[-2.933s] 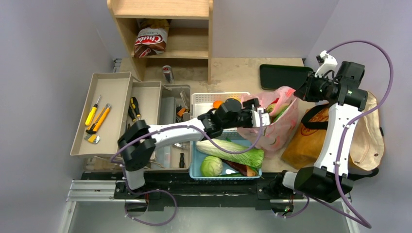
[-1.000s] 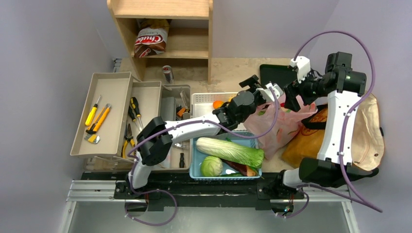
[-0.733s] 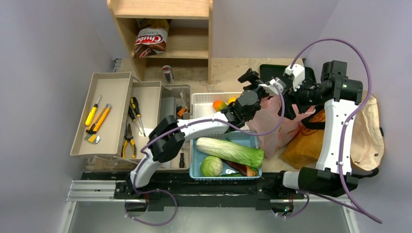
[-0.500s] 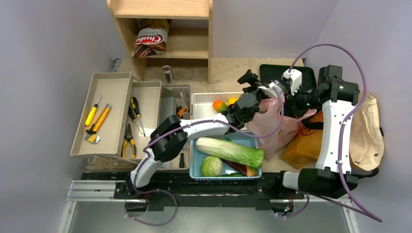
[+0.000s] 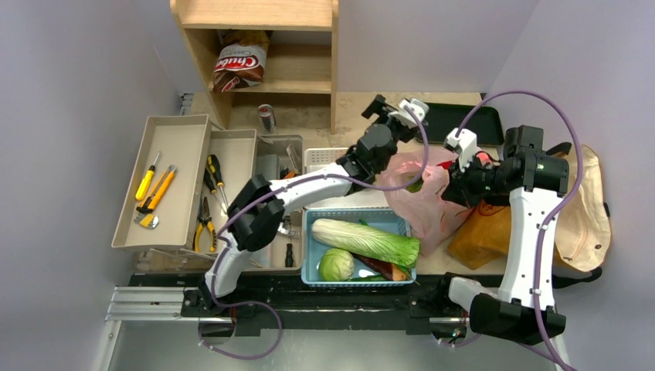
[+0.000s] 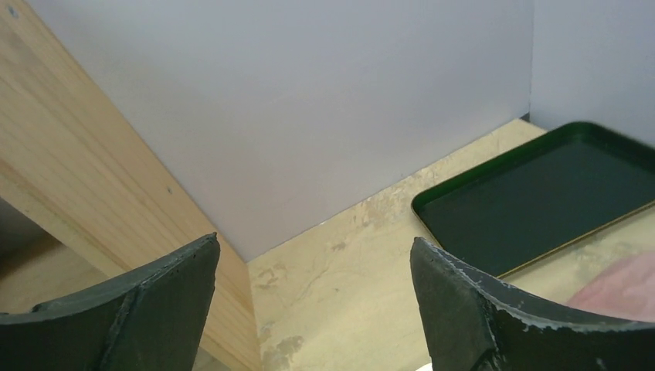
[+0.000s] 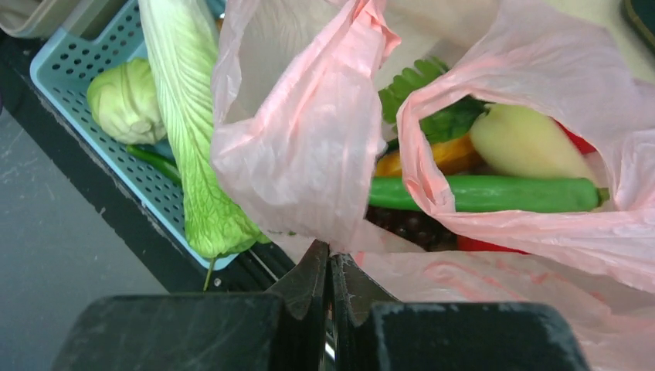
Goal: Untie the knot of the grocery bags and take out the mixed food
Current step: Adjust the takeout bag at the center of the board.
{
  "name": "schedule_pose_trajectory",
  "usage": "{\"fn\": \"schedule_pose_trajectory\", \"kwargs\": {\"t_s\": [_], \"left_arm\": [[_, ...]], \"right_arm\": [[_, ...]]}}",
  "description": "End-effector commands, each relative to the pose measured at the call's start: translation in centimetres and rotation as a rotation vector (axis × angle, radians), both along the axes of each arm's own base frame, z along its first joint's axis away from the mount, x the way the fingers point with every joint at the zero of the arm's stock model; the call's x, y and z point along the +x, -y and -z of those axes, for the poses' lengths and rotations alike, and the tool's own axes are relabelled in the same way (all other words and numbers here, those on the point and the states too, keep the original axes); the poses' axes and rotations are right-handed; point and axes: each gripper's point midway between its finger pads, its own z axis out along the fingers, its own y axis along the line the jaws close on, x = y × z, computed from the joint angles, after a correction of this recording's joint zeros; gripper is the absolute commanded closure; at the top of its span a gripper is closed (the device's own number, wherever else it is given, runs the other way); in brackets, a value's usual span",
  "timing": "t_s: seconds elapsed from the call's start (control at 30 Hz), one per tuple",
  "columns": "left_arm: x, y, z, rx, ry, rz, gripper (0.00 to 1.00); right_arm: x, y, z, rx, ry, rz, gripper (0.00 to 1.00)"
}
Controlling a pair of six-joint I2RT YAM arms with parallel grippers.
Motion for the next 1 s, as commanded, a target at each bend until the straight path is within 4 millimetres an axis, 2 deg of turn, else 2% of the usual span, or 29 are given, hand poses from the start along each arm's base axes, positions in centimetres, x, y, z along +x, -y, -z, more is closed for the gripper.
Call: {"fn": "schedule_pose_trajectory", "kwargs": {"t_s": [0.0, 0.07, 0.13, 0.2, 0.23, 0.3, 0.33, 0.4, 0.47, 0.6, 0.67, 0.77, 0.87, 0.97], "left_arm": [[-1.8, -2.0, -9.6, -0.354, -0.081, 0.152, 0.12], [-4.0, -1.2, -10.0, -0.414, -0.159, 0.289, 0.14], [-7.2, -0.1, -10.3, -0.39, -0.197, 0.484, 0.14], [-11.3, 0.8, -10.1, -0.329, -0.214, 0.701, 0.14], [-13.5, 0.9, -10.1, -0.285, -0.211, 0.824, 0.16], [-17.2, 1.6, -7.8, -0.18, -0.267, 1.016, 0.17], [-18.4, 2.0, -6.4, -0.144, -0.327, 1.078, 0.17], [-20.0, 2.7, -3.7, -0.083, -0.462, 1.162, 0.2], [-21.2, 3.0, -0.8, -0.031, -0.549, 1.223, 0.24], [-22.9, 3.0, 4.1, 0.116, -0.57, 1.284, 0.33], [-23.9, 2.5, 5.6, 0.172, -0.552, 1.316, 0.37], [-25.7, 1.5, 7.5, 0.272, -0.477, 1.357, 0.42], [-27.7, 0.9, 9.2, 0.384, -0.385, 1.391, 0.47], [-28.6, 0.9, 9.9, 0.432, -0.335, 1.389, 0.52]], "right_arm": [[-0.8, 0.4, 2.0, -0.035, -0.034, -0.035, 1.0], [-0.9, 0.6, 2.7, -0.048, -0.057, -0.033, 1.0], [-1.1, 0.8, 3.1, -0.058, -0.069, -0.033, 1.0], [-1.3, 0.8, 3.1, -0.068, -0.061, -0.039, 1.0], [-1.4, 0.8, 2.9, -0.069, -0.047, -0.041, 0.95], [-1.2, 0.4, 1.7, -0.055, -0.003, -0.044, 0.78], [-1.0, 0.1, 0.8, -0.039, 0.023, -0.041, 0.7], [-0.2, -0.4, -1.9, -0.007, 0.086, -0.025, 0.59], [0.9, -0.6, -4.3, 0.025, 0.13, 0.007, 0.57], [2.7, -0.2, -7.6, 0.038, 0.187, 0.061, 0.55], [3.4, 0.1, -8.8, 0.041, 0.219, 0.081, 0.48], [5.0, 1.5, -8.1, 0.019, 0.184, 0.154, 0.37], [6.7, 4.0, -5.1, -0.077, 0.088, 0.205, 0.29], [7.0, 6.8, -2.2, -0.236, -0.001, 0.182, 0.18]]}}
